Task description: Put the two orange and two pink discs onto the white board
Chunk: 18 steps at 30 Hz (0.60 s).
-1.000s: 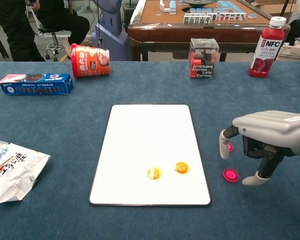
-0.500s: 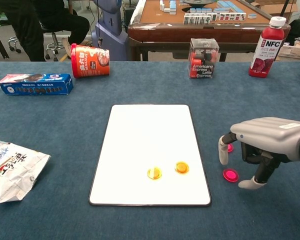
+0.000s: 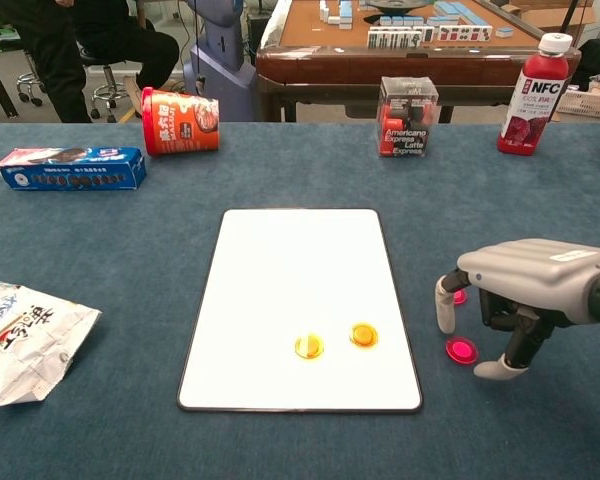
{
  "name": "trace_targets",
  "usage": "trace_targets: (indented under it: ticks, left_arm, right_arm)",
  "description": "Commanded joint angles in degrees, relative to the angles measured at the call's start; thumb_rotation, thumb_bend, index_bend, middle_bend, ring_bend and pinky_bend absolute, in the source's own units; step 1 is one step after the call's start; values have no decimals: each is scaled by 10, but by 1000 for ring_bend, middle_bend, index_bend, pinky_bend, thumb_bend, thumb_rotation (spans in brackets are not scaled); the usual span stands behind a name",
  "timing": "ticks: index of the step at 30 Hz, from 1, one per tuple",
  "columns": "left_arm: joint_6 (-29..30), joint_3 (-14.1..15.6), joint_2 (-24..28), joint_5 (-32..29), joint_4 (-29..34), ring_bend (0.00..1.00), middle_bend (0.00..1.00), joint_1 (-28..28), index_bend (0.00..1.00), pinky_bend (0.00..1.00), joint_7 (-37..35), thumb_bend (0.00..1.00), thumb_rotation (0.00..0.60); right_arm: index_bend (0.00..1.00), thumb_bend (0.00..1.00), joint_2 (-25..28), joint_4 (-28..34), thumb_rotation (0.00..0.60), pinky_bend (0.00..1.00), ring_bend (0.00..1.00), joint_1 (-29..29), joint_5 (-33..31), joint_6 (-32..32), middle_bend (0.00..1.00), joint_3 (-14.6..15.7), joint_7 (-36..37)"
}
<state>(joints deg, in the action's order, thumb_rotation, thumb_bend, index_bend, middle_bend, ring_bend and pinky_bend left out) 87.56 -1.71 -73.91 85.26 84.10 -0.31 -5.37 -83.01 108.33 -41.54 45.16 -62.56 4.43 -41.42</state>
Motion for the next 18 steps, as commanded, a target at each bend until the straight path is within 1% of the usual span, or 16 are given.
trace_targets:
  ticks: [1, 9, 18]
  left_arm:
    - [-1, 1, 0, 0, -1, 565, 621, 1, 386, 753, 0, 309, 600]
    - [0, 3, -1, -1, -3, 565, 621, 3, 386, 753, -3, 309, 600]
    - [1, 6, -4, 1, -4, 565, 621, 5, 386, 753, -3, 309, 600]
  right_arm:
    - [389, 193, -2, -2, 600, 1000, 1000, -1, -2, 2, 1000, -1, -2]
    - [390, 200, -8, -8, 600, 1000, 1000, 0, -8, 4, 1000, -2, -6]
    - [408, 254, -12, -15, 600, 1000, 1000, 1, -11, 5, 1000, -3, -8]
